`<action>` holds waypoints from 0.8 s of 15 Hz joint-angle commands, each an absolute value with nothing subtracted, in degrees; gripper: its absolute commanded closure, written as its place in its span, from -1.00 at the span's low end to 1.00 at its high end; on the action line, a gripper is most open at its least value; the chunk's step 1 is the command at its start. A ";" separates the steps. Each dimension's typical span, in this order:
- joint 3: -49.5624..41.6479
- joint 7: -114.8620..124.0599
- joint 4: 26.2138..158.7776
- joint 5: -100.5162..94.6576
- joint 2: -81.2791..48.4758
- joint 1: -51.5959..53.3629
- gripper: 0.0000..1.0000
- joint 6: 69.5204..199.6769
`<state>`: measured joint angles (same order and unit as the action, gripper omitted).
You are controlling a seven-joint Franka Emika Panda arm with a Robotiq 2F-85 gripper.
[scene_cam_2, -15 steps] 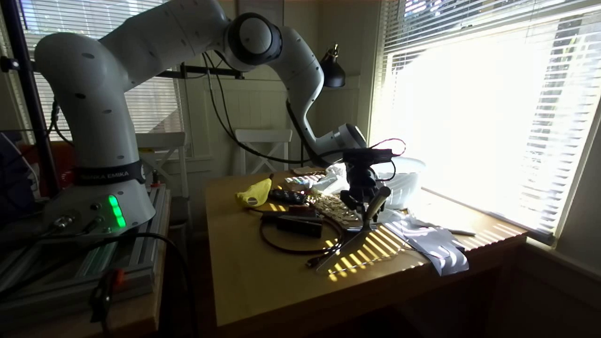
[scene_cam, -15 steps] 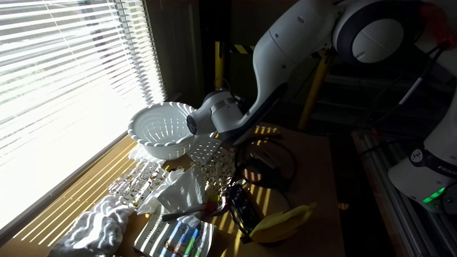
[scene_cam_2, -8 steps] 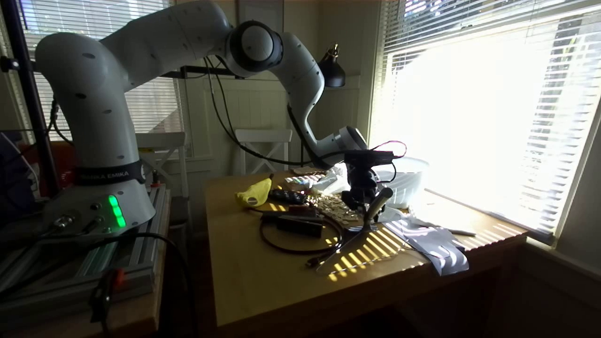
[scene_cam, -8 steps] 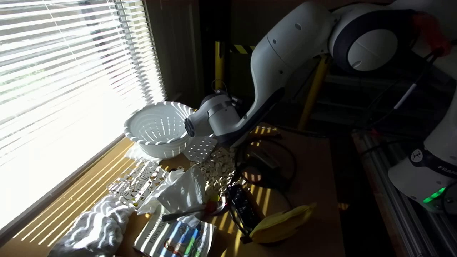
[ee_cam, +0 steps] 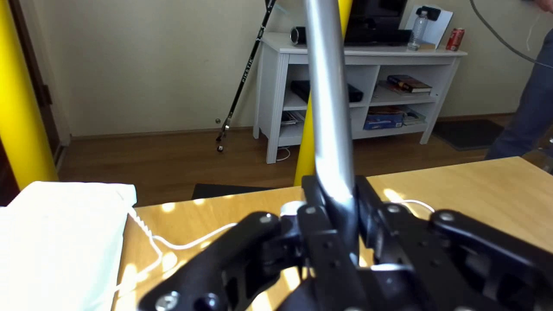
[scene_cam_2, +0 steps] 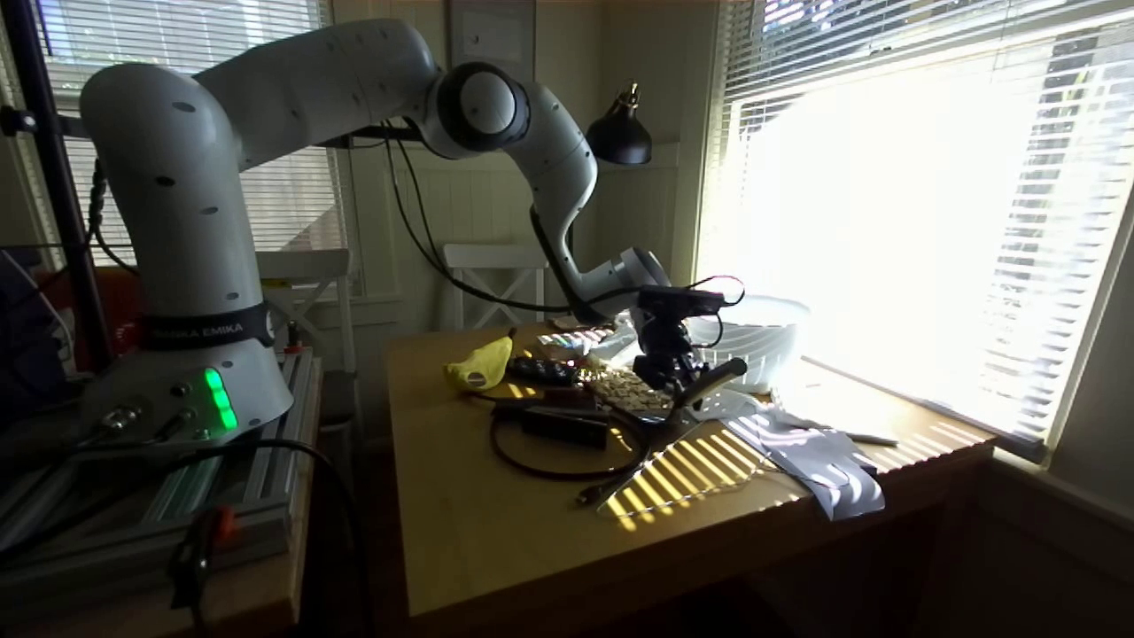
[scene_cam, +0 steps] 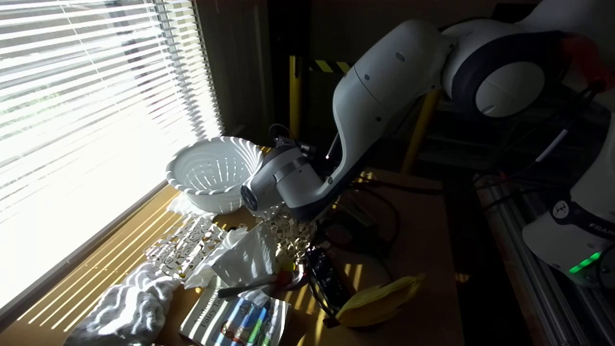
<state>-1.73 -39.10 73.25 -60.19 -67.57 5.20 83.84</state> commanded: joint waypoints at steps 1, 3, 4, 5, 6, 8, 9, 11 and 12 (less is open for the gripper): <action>-1.32 -43.31 69.25 -62.11 -70.15 6.52 0.89 82.06; -1.01 -44.53 67.87 -61.66 -70.50 7.05 0.89 82.31; -0.80 -44.79 67.09 -61.46 -70.66 7.42 0.89 82.40; -0.65 -45.00 66.07 -61.28 -71.04 7.83 0.89 82.36; -0.52 -45.18 65.16 -61.10 -71.30 8.16 0.89 82.30; -1.13 -43.55 63.34 -61.28 -72.25 9.26 0.89 81.46; -1.33 -43.80 62.81 -61.47 -72.59 9.49 0.89 81.48; -2.44 -43.71 62.53 -62.46 -73.50 10.07 0.89 80.84; -2.81 -44.03 62.45 -62.64 -73.96 10.08 0.89 80.52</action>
<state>-1.30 -43.21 65.78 -60.38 -70.81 9.29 83.02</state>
